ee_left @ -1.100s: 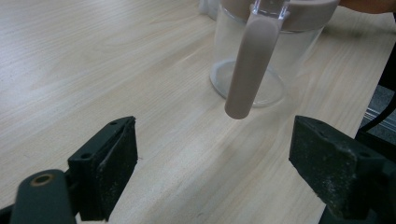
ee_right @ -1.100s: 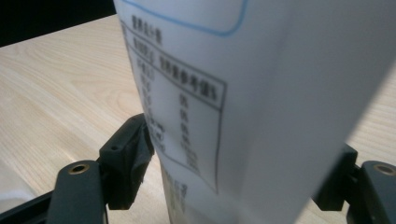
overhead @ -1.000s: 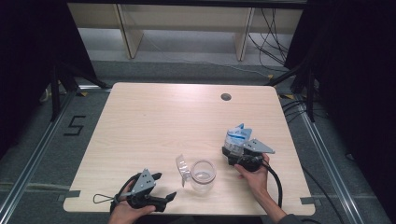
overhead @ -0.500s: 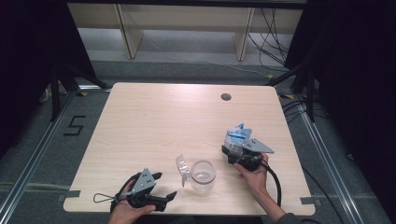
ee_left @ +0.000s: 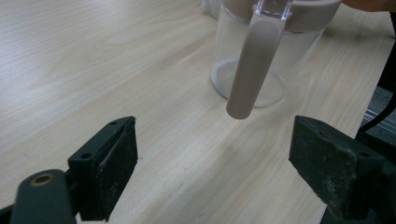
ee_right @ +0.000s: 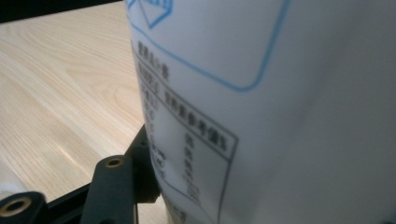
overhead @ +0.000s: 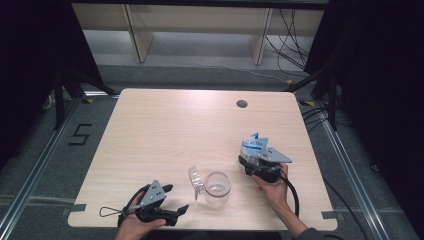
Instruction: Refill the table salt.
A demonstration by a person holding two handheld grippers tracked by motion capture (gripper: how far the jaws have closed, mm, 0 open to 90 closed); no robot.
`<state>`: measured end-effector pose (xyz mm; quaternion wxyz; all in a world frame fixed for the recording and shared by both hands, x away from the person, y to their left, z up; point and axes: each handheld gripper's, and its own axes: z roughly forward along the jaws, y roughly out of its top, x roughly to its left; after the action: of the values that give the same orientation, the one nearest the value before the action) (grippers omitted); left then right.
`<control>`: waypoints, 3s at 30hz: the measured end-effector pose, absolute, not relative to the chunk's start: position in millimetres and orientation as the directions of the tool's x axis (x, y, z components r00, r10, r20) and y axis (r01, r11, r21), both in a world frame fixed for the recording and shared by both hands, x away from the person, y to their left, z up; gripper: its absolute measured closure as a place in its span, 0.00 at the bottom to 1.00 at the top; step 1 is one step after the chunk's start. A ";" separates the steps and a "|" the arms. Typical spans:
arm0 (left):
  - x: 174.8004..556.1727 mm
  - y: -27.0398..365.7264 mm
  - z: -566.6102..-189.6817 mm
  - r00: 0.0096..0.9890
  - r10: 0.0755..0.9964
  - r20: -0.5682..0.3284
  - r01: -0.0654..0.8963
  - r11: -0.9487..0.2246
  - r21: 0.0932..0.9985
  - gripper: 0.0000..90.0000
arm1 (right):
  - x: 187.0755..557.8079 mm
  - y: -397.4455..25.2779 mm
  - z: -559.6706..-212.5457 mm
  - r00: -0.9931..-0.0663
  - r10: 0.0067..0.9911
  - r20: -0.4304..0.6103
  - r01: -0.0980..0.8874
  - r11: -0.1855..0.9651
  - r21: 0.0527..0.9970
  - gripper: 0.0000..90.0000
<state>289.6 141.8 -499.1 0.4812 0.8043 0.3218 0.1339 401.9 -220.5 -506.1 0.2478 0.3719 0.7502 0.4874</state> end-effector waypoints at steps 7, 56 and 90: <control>290.0 141.7 -499.6 0.756 0.648 -0.095 0.393 -0.332 0.858 0.17 | 398.8 -216.1 -500.8 -0.613 0.780 -0.123 0.243 0.334 0.911 0.50; 292.9 142.3 -502.1 0.755 0.647 -0.106 0.408 -0.336 0.849 0.17 | 335.4 -209.9 -473.6 -0.535 0.515 -0.670 -0.089 0.754 0.651 0.50; 293.2 141.1 -502.8 0.757 0.644 -0.114 0.412 -0.334 0.848 0.17 | 327.6 -198.8 -476.8 -0.442 0.399 -0.803 -0.132 0.857 0.498 0.51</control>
<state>293.2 141.1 -502.8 0.4755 0.8076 0.3269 0.1216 327.6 -198.8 -476.8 0.5217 0.0824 0.8101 0.2544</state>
